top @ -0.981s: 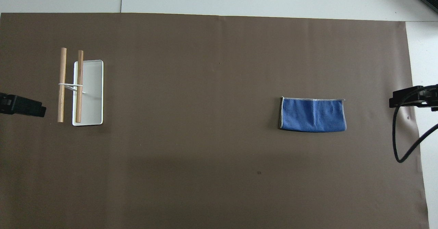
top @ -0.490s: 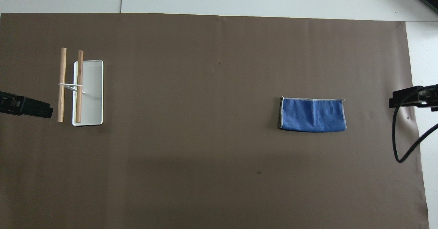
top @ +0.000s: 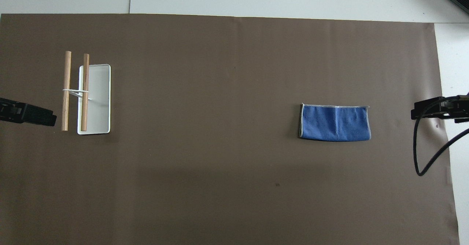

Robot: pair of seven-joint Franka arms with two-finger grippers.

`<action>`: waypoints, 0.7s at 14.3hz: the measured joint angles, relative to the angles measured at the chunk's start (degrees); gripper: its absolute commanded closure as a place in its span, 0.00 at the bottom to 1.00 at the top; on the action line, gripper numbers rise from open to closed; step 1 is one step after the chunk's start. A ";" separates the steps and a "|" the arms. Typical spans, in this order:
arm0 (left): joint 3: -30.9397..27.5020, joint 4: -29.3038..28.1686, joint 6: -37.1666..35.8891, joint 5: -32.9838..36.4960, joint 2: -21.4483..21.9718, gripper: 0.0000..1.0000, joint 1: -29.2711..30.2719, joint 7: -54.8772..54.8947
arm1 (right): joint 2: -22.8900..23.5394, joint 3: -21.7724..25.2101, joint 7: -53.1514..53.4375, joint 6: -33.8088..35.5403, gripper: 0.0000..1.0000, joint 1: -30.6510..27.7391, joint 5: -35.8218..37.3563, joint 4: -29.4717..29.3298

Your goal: Right arm passes towel to left arm to hang

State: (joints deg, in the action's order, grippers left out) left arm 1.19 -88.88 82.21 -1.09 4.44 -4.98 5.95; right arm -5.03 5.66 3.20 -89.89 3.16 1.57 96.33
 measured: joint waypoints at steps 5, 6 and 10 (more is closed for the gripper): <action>-0.87 -0.01 -0.26 0.06 0.03 0.00 0.16 -0.05 | 2.31 -0.22 0.02 -12.08 0.00 2.07 -0.01 6.89; -1.02 -0.01 -0.31 0.07 0.07 0.00 0.22 -0.05 | 3.64 -0.26 0.07 -15.75 0.00 2.93 -0.01 8.71; -1.14 -0.01 -0.62 0.07 0.26 0.00 0.25 -0.06 | 9.64 -0.38 0.22 -28.56 0.00 4.93 -0.01 15.39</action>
State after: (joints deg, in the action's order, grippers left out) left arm 0.04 -88.89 81.59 -1.02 4.70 -4.73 5.89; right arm 4.61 5.29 3.42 -118.45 8.09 1.57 111.72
